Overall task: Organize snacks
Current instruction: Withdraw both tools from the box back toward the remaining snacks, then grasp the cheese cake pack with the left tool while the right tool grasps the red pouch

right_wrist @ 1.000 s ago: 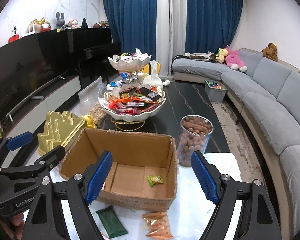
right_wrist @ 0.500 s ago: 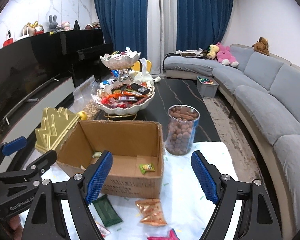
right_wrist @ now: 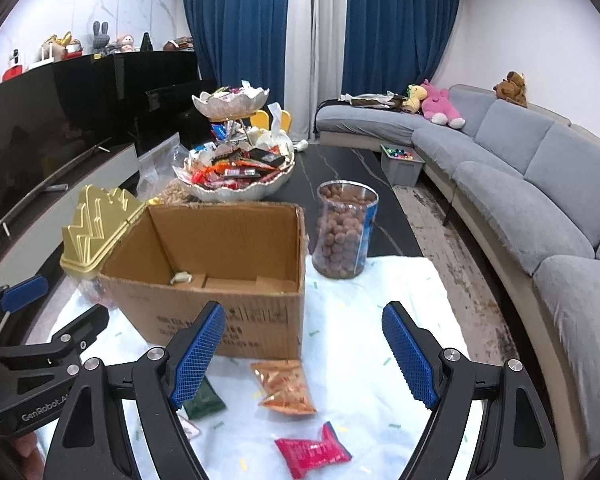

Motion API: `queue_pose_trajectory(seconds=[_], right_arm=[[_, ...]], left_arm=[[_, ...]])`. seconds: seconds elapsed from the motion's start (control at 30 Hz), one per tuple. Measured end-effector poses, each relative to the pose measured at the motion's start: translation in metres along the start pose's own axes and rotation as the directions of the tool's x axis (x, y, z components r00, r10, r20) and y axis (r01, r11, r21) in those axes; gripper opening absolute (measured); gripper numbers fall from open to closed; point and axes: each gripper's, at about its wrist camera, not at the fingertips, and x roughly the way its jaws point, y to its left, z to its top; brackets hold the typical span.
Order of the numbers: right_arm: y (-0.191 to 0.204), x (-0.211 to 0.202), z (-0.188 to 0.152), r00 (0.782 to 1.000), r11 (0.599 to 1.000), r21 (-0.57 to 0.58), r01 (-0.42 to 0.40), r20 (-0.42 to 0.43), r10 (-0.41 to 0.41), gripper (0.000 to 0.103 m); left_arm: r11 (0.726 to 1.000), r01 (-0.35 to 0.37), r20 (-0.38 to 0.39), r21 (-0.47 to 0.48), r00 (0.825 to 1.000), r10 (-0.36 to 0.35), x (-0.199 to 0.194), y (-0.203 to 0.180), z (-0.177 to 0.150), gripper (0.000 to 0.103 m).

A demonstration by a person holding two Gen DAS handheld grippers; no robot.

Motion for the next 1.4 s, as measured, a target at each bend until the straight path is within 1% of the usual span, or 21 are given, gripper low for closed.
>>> queue_pose_trajectory(seconds=[0.3, 0.53, 0.67, 0.9, 1.27, 1.4], right_arm=[[-0.007, 0.002, -0.029, 1.0, 1.0, -0.003, 0.01, -0.029, -0.01, 0.082], [-0.012, 0.005, -0.059, 0.998, 1.0, -0.01, 0.009, -0.056, -0.01, 0.082], [-0.015, 0.008, -0.072, 0.998, 1.0, -0.006, -0.002, -0.063, 0.002, 0.082], [-0.015, 0.011, -0.089, 0.998, 1.0, -0.002, -0.013, -0.063, 0.012, 0.082], [-0.006, 0.021, -0.116, 0.997, 0.998, -0.058, -0.027, -0.075, 0.023, 0.082], [-0.005, 0.027, -0.122, 0.996, 0.997, -0.072, -0.03, -0.083, 0.024, 0.082]], left_arm=[[1.0, 0.012, -0.014, -0.018, 1.0, -0.012, 0.0, -0.004, -0.034, 0.087], [1.0, 0.024, -0.017, 0.011, 1.0, -0.024, 0.002, -0.019, -0.059, 0.087], [0.998, 0.053, -0.026, 0.024, 0.998, -0.052, 0.006, -0.026, -0.074, 0.086], [0.995, 0.083, -0.025, 0.052, 0.996, -0.082, 0.011, -0.032, -0.094, 0.086], [0.988, 0.115, -0.038, 0.101, 0.993, -0.112, 0.027, -0.039, -0.123, 0.085], [0.985, 0.135, -0.049, 0.107, 0.99, -0.13, 0.034, -0.041, -0.13, 0.083]])
